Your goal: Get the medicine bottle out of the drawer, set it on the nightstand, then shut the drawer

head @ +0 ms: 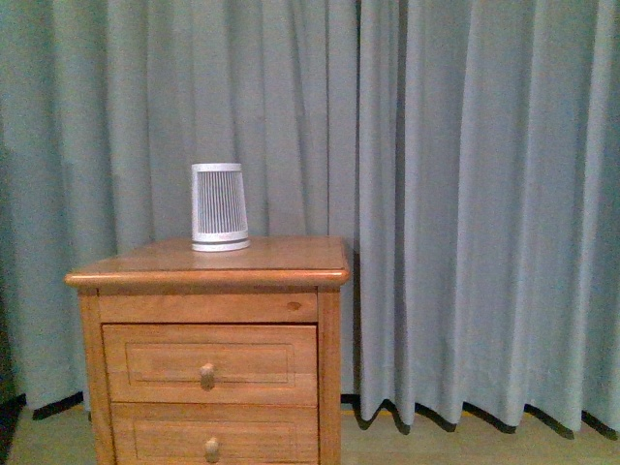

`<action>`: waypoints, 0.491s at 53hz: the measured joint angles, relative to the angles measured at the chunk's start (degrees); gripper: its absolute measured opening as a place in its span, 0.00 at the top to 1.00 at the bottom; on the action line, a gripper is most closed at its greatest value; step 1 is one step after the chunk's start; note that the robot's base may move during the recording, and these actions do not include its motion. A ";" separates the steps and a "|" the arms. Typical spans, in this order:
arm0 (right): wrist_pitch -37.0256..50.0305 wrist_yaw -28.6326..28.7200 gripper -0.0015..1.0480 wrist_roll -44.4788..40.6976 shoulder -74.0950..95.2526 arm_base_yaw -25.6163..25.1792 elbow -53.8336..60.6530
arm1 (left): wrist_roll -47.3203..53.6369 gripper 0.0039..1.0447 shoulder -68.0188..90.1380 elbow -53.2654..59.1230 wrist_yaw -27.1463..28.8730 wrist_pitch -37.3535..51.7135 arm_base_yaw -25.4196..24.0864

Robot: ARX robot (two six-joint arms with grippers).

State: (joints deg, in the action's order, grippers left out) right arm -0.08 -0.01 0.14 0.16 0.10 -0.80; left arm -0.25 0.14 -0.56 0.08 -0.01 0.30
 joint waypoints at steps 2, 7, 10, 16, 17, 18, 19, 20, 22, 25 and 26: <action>0.00 0.00 0.07 0.00 0.00 0.00 0.00 | 0.02 0.06 0.00 0.00 -0.04 0.00 0.00; 0.00 0.00 0.07 0.00 0.00 0.00 0.00 | 0.00 0.06 0.00 0.00 -0.02 0.00 0.00; 0.00 0.00 0.07 0.00 0.00 0.00 0.00 | 0.00 0.06 0.00 0.00 -0.04 0.00 0.00; 0.00 0.00 0.07 0.00 0.00 0.00 0.00 | 0.00 0.06 0.00 0.00 -0.04 0.00 0.00; 0.00 -0.02 0.07 0.00 0.00 0.00 0.00 | 0.02 0.06 0.00 0.00 -0.04 0.00 0.00; 0.00 -0.02 0.07 0.00 0.00 0.00 0.00 | 0.00 0.06 0.00 0.00 -0.04 0.00 0.00; 0.00 -0.02 0.07 0.00 0.00 0.00 0.00 | 0.00 0.06 0.00 0.00 -0.04 0.00 0.00; 0.00 -0.02 0.07 0.00 0.00 0.00 0.00 | 0.00 0.06 0.00 0.00 -0.02 0.00 0.00; 0.00 -0.02 0.07 0.00 0.00 0.00 0.00 | 0.00 0.06 0.00 0.00 -0.04 0.00 0.00; 0.00 0.00 0.07 0.00 0.00 0.00 0.00 | 0.00 0.06 0.00 0.00 -0.02 0.00 0.00; 0.00 0.00 0.07 0.00 0.00 0.00 0.00 | 0.00 0.06 0.00 0.00 -0.04 0.00 0.00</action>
State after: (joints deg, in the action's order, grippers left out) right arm -0.08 -0.01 0.14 0.16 0.10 -0.80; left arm -0.25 0.14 -0.56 0.03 -0.01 0.30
